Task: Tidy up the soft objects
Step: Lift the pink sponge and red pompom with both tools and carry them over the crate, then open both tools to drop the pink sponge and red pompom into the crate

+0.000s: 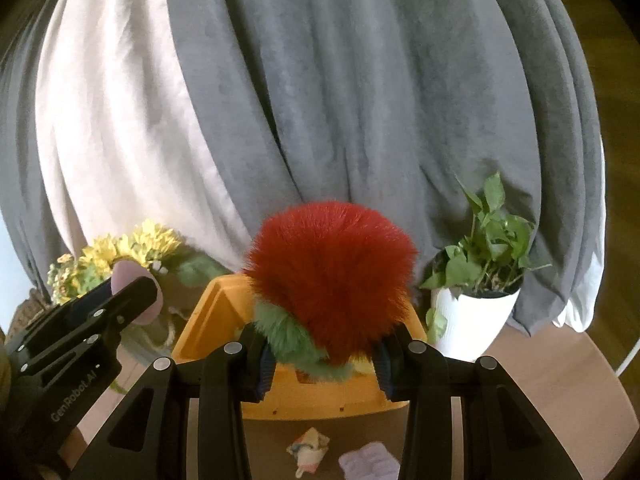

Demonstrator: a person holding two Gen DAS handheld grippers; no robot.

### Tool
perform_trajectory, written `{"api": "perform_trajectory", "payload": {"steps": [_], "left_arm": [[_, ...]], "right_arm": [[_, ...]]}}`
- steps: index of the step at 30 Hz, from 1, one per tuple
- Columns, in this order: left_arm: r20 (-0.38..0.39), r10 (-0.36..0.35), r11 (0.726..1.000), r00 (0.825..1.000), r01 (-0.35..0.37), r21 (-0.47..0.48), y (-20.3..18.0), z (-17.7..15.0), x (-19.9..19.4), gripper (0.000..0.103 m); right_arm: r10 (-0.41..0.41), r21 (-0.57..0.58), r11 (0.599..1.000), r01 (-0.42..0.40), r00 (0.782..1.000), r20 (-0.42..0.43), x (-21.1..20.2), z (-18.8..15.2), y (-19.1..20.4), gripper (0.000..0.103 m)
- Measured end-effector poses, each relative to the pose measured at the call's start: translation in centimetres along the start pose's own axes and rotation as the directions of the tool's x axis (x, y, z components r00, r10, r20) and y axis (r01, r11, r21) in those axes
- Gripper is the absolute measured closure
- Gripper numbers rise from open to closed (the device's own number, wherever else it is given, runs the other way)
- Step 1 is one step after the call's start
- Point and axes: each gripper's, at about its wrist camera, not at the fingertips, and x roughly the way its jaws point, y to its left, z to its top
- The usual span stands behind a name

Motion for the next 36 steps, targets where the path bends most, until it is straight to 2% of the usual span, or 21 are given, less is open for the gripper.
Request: {"api": "perform_trajectory", "payload": {"steps": [11, 20, 26, 30, 36], "left_arm": [[-0.052, 0.028, 1.000, 0.998, -0.027, 0.003, 1.1, -0.3, 5.6, 0.066], [-0.133, 0.034, 0.999, 0.991, -0.031, 0.025, 1.5, -1.5, 10.5, 0.066], [-0.189, 0.019, 0.999, 0.982, -0.014, 0.029, 1.7, -2.5, 13.4, 0.066], [-0.222, 0.002, 1.000, 0.975, 0.003, 0.024, 1.6, -3.1, 14.4, 0.064], [-0.227, -0.001, 0.999, 0.974, 0.010, 0.036, 1.7, -3.6, 14.5, 0.051]], "right_arm": [[-0.010, -0.027, 1.000, 0.008, 0.999, -0.047, 6.3, 1.4, -0.3, 0.062], [-0.001, -0.052, 0.999, -0.007, 0.989, -0.151, 11.6, 0.5, -0.5, 0.062], [0.011, -0.036, 0.999, -0.019, 0.974, -0.228, 14.7, -0.5, -1.1, 0.061], [0.025, -0.008, 1.000, -0.028, 0.963, -0.269, 16.2, -0.9, -1.6, 0.047], [-0.007, -0.016, 1.000, 0.002, 0.965, -0.261, 16.7, -0.9, -2.1, 0.040]]}}
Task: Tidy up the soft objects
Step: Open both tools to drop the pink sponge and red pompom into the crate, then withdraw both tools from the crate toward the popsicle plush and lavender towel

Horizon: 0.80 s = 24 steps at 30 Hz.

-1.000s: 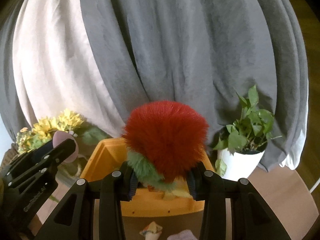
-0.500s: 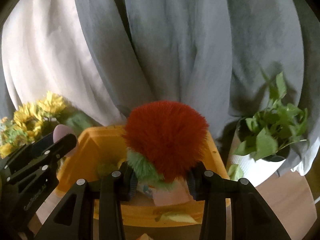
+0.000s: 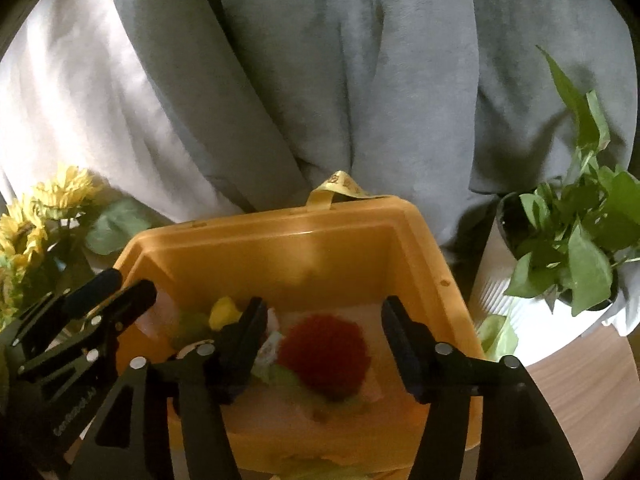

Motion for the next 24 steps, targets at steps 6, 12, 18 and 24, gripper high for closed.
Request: {"api": "perform_trajectory", "payload": {"steps": [6, 12, 18, 24], "left_arm": [[0.025, -0.001, 1.000, 1.000, 0.001, 0.012, -0.2, -0.1, -1.6, 0.035], [0.081, 0.010, 1.000, 0.997, -0.012, 0.023, -0.5, -0.4, -5.1, 0.024], [0.139, 0.018, 0.999, 0.990, -0.024, 0.041, -1.1, -0.5, -8.7, 0.021], [0.172, 0.008, 0.998, 0.985, -0.018, 0.054, -1.5, -1.2, -11.8, 0.019]], "right_arm": [[-0.030, 0.003, 1.000, 0.030, 0.999, 0.023, -1.4, -0.3, -0.2, 0.037], [-0.055, 0.014, 0.998, 0.054, 0.996, 0.066, -4.2, -0.9, -0.5, 0.034], [-0.066, 0.025, 0.998, 0.064, 0.992, 0.111, -7.5, -1.6, -0.2, 0.032], [-0.082, 0.027, 0.996, 0.079, 0.983, 0.162, -11.3, -2.5, 0.2, 0.029]]}}
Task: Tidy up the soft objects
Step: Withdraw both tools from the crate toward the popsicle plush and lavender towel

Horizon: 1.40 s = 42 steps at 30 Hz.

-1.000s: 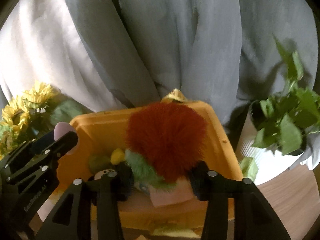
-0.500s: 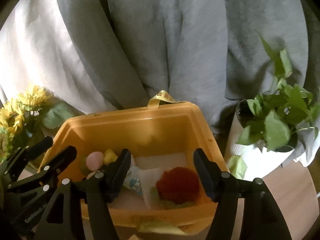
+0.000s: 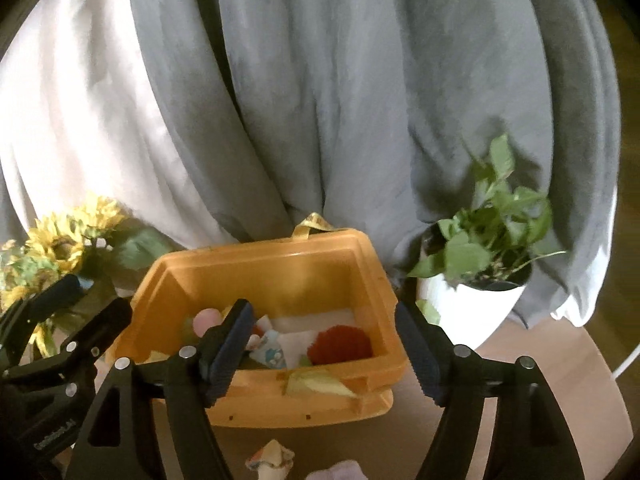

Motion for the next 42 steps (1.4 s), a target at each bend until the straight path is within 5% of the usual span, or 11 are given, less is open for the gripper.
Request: {"api": "perform_trajectory", "payload": {"steps": [21, 42], "left_arm": [[-0.004, -0.053, 0.996, 0.999, 0.054, 0.065, -1.9, -3.4, -6.2, 0.017], [-0.138, -0.102, 0.987, 0.985, 0.118, 0.110, -3.1, -9.2, -3.7, 0.017]], "right_arm": [[-0.039, 0.024, 0.999, 0.038, 0.999, 0.018, -8.0, -4.6, -0.5, 0.028], [-0.060, 0.053, 0.996, 0.066, 0.993, -0.103, -6.9, -9.8, -1.3, 0.028]]}}
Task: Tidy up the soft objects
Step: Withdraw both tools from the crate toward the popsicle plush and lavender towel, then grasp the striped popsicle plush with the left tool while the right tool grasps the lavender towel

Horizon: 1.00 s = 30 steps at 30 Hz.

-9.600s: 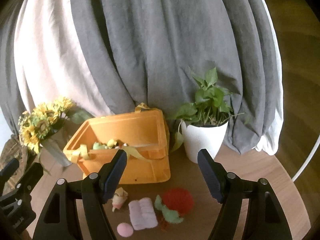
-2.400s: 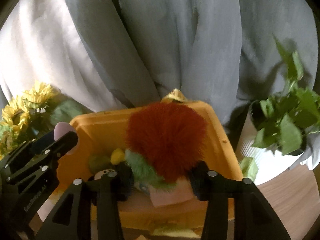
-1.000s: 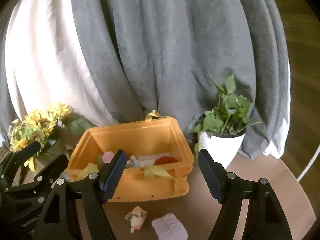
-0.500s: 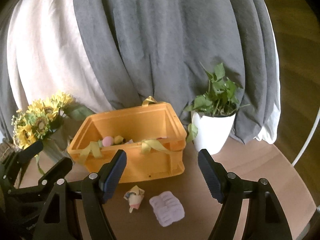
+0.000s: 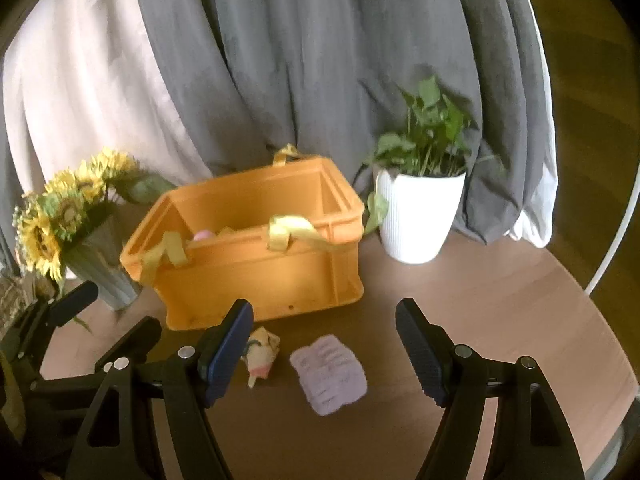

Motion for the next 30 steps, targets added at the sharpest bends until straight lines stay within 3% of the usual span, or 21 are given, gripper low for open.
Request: {"api": "perform_trajectory", "payload": {"steps": [15, 30], "left_arm": [[-0.096, -0.068, 0.994, 0.993, 0.076, 0.083, -1.6, -2.2, 4.4, 0.017], [-0.198, -0.132, 0.987, 0.971, 0.148, 0.067, -2.1, -3.8, 9.8, 0.024]], "right_arm": [[-0.004, 0.018, 1.000, 0.006, 0.990, -0.138, 4.2, -2.8, -1.0, 0.028], [0.030, 0.058, 0.998, -0.016, 0.968, -0.250, 8.6, -4.7, -2.3, 0.029]]}}
